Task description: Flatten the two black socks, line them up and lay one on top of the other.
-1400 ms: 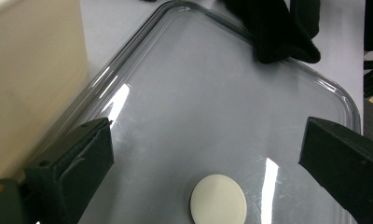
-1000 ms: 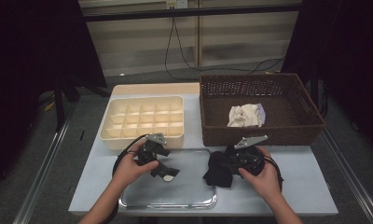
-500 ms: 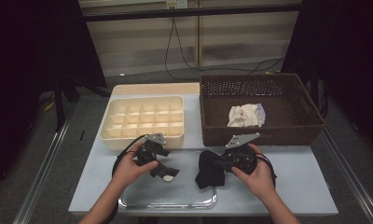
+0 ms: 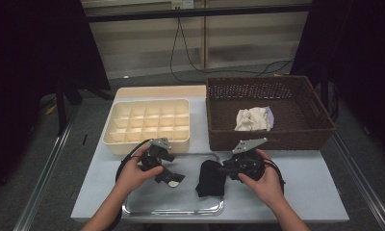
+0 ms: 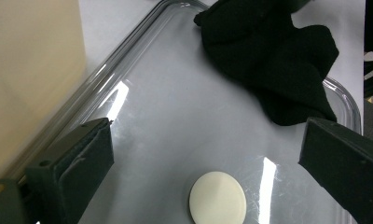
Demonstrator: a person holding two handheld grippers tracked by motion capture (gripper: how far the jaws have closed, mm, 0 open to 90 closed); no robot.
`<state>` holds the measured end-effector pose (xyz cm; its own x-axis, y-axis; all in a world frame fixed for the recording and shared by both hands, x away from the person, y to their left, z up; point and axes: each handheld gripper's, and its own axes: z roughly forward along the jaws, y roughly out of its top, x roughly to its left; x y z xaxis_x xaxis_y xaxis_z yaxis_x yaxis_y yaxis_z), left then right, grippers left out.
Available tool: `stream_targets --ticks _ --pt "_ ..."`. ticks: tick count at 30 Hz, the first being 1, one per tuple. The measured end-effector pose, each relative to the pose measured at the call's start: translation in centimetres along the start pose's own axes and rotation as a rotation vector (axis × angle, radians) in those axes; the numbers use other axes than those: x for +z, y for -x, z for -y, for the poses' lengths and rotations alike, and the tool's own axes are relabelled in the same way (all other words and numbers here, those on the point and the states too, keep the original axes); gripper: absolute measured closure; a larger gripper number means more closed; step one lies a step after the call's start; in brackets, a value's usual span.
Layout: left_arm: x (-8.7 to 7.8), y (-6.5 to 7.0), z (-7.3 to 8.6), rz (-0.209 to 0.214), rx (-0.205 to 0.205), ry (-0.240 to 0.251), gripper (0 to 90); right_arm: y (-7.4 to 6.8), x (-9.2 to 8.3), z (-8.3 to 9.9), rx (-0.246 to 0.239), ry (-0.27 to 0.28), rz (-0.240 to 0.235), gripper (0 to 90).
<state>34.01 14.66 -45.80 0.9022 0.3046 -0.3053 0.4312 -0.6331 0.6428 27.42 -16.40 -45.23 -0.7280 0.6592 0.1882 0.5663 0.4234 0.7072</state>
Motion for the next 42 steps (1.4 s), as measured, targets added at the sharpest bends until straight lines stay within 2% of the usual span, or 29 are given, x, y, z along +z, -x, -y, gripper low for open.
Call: stream_targets --ticks 2,3,4,7,11,12,13,16,20,22,23,26,29,32,39,40,41,42 --pt "-0.1 0.1 -0.1 -0.007 0.001 -0.02 2.7 0.0 -0.2 0.1 -0.002 -0.007 -0.014 76.2" --pt "-0.1 0.1 -0.1 -0.007 0.001 -0.02 2.8 0.0 -0.2 0.1 -0.002 -0.007 -0.014 76.2" --pt "0.1 0.1 0.0 -0.004 -0.002 -0.002 2.8 0.0 -0.2 0.3 -0.002 -0.013 -0.019 80.6" --pt "0.0 0.1 0.0 -0.004 -0.003 -0.002 2.8 0.0 -0.3 0.6 0.009 -0.017 -0.029 83.5" --pt "-0.1 0.0 0.0 -0.005 0.002 -0.011 2.8 0.2 -0.8 0.9 0.019 -0.015 -0.037 84.0" --pt "-0.2 0.1 0.0 -0.025 0.0 -0.011 2.8 0.3 -0.9 1.0 0.023 -0.009 -0.036 83.9" --pt "-0.1 0.0 0.0 -0.001 -0.005 0.009 2.8 0.4 -1.1 1.1 0.027 -0.004 -0.039 83.9" --pt "-0.2 0.0 0.0 -0.005 0.006 -0.008 2.8 0.8 -1.6 1.4 0.04 -0.008 -0.032 83.4" --pt "-0.1 0.0 0.0 -0.005 0.003 -0.002 2.8 1.4 -1.8 2.2 0.068 -0.021 0.004 81.5" --pt "0.0 0.1 0.0 -0.003 -0.005 0.007 3.0 1.7 -1.7 2.4 0.076 -0.022 0.004 82.7" --pt "-0.1 0.1 -0.1 -0.005 0.004 -0.007 3.0 1.7 -1.7 2.3 0.078 -0.025 0.007 83.1" --pt "0.1 0.2 -0.1 -0.003 -0.006 0.009 3.0 1.7 -1.4 1.9 0.061 -0.023 0.023 83.8" --pt "0.1 0.1 -0.1 -0.002 0.006 -0.009 3.0 1.7 -0.9 1.4 0.049 -0.03 0.031 83.8" --pt "0.0 0.2 -0.1 -0.013 0.001 -0.009 3.1 1.7 -0.2 0.9 0.043 -0.028 0.034 83.7" --pt "0.0 0.1 -0.1 -0.007 -0.002 -0.008 3.1 1.5 1.0 -0.4 0.023 -0.02 0.03 82.7" --pt "0.1 0.1 -0.1 -0.006 -0.004 0.004 3.1 1.5 1.0 -0.5 0.028 -0.018 0.034 82.0" --pt "-0.1 0.1 -0.1 -0.007 0.006 -0.011 3.1 1.4 1.1 -0.5 0.028 -0.02 0.034 80.7" --pt "0.0 0.1 -0.1 -0.003 0.005 -0.005 3.1 1.4 1.1 -0.5 0.027 -0.017 0.039 76.6"
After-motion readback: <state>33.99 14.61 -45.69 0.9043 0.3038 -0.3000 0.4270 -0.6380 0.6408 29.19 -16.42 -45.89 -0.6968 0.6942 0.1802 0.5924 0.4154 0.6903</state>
